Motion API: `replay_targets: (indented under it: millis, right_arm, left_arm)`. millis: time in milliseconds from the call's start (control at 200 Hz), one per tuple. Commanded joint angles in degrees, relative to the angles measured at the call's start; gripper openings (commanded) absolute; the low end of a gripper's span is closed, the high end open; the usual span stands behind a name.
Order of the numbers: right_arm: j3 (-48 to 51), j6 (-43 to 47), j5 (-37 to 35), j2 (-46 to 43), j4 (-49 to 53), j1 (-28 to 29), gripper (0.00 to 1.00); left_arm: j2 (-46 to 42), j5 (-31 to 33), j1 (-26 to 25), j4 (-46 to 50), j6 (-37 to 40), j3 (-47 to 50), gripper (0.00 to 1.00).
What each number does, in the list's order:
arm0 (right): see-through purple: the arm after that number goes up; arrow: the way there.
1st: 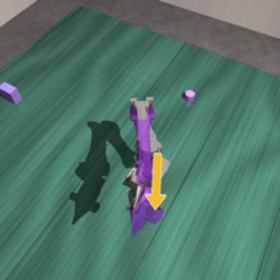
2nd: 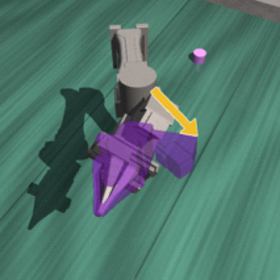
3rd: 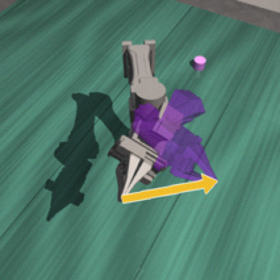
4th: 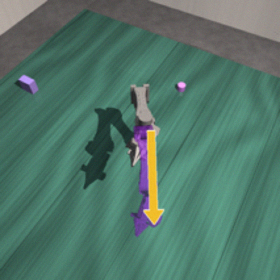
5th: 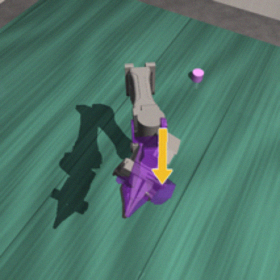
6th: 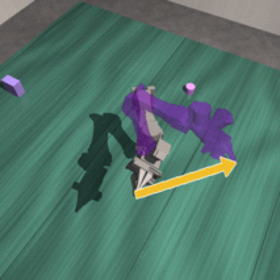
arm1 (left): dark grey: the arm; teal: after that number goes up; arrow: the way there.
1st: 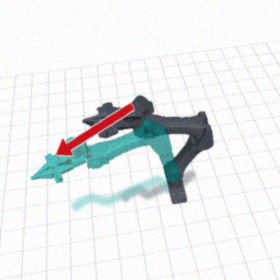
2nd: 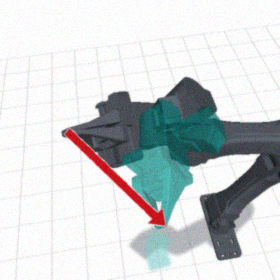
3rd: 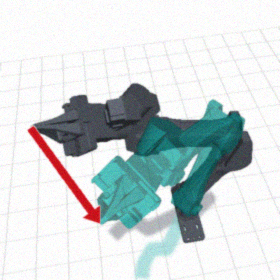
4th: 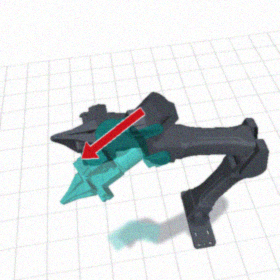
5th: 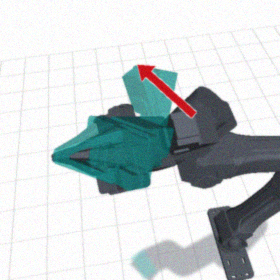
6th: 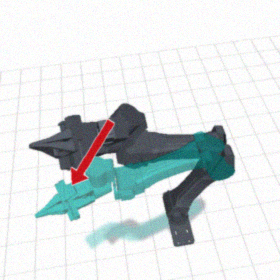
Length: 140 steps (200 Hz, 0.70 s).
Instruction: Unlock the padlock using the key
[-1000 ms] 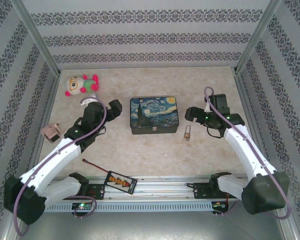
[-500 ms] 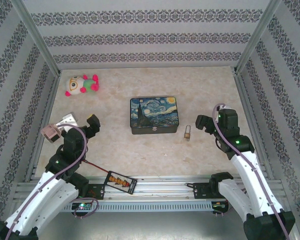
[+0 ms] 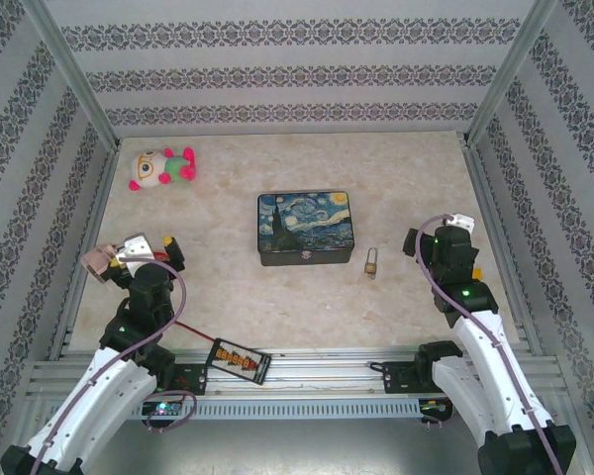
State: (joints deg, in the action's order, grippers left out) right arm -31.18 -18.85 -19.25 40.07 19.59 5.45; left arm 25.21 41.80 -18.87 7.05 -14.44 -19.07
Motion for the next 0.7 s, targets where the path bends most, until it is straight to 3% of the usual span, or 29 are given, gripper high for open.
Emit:
replay_targets:
  millis: [0, 210, 695]
  right_arm:
    - [5.12, 1.67, -8.36, -2.98, -10.18, -0.44, 0.98]
    - [15.49, 6.88, -11.07, -8.88, -27.10, -1.09, 0.98]
    - [18.52, 10.41, -6.85, 0.39, -40.12, -3.12, 0.98]
  left_arm:
    - [1.64, -4.81, 5.23, -6.60, 3.49, 0.96, 0.99]
    - [11.29, -18.66, 16.70, -8.56, -0.34, -0.37, 0.99]
    - [24.42, -30.45, 24.01, -23.74, 4.08, 1.28, 0.99]
